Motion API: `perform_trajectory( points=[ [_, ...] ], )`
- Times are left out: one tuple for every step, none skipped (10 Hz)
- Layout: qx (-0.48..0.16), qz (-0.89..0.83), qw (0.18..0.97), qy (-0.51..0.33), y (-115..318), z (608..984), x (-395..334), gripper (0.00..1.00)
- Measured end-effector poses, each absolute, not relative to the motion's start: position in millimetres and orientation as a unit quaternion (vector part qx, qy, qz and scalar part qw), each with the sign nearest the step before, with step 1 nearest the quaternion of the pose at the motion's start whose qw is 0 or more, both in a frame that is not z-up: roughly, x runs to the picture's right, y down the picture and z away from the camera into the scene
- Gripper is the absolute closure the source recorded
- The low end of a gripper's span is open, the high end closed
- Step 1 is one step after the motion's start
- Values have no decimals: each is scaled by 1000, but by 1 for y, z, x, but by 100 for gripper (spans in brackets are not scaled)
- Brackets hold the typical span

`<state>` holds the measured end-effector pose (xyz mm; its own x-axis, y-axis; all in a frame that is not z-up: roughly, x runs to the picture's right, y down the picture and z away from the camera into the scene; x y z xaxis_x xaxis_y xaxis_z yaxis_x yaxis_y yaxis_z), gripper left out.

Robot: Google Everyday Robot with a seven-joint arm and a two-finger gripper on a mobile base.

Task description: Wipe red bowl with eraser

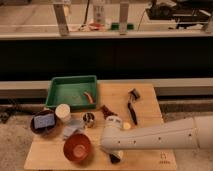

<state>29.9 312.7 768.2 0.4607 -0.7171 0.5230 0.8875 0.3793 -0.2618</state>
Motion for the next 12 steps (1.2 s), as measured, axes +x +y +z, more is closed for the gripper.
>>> perform_trajectory(
  points=[
    [-263, -491, 815, -161, 313, 772, 33, 47],
    [-266, -488, 816, -159, 313, 775, 36, 56],
    [-265, -485, 818, -161, 313, 776, 37, 64],
    [-265, -485, 818, -161, 312, 776, 37, 68],
    [-265, -485, 818, -161, 311, 774, 38, 69],
    [-265, -485, 818, -161, 311, 774, 38, 78],
    [-264, -485, 818, -163, 310, 771, 37, 79],
    [-258, -484, 820, -167, 308, 764, 36, 79],
    [-248, -485, 821, -170, 302, 753, 33, 79],
    [-236, -488, 822, -176, 293, 735, 29, 79],
    [-224, -492, 821, -182, 284, 716, 24, 79],
    [-210, -498, 819, -193, 273, 694, 16, 79]
  ],
)
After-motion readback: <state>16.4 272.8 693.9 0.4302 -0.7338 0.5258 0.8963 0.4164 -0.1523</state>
